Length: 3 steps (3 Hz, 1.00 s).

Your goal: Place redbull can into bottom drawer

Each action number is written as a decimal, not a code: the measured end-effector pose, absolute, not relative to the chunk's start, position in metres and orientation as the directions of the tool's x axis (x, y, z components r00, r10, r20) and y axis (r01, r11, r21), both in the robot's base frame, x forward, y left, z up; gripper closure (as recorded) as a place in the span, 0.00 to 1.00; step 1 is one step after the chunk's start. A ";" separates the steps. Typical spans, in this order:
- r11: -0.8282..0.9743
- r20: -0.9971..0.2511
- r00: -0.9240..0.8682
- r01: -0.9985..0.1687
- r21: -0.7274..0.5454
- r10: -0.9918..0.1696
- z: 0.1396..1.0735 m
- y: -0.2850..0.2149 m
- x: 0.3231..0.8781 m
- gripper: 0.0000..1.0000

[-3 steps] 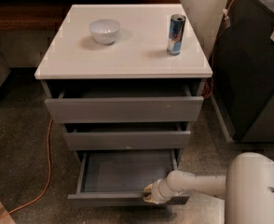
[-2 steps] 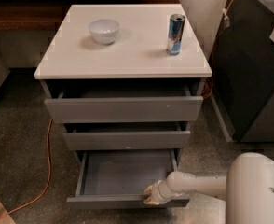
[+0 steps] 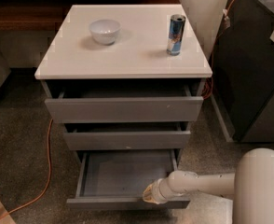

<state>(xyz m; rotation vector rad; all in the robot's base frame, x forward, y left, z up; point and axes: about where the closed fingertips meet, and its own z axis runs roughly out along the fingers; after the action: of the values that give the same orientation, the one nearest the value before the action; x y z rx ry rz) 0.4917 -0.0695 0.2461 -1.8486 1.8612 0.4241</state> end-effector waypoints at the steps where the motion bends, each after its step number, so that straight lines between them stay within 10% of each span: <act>1: 0.037 -0.543 0.060 -0.986 -0.165 -0.837 0.288 -0.070 0.497 0.22; 2: 0.034 -0.574 0.091 -0.979 -0.203 -0.814 0.326 -0.074 0.509 0.00; 3: 0.037 -0.613 0.101 -0.977 -0.208 -0.783 0.374 -0.090 0.543 0.00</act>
Offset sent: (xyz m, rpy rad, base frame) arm 0.0264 -0.0106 0.1081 0.0731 -0.1252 0.0249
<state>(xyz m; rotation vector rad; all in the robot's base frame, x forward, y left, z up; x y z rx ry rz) 0.5429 -0.0905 0.3738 -1.7877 1.7232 0.4186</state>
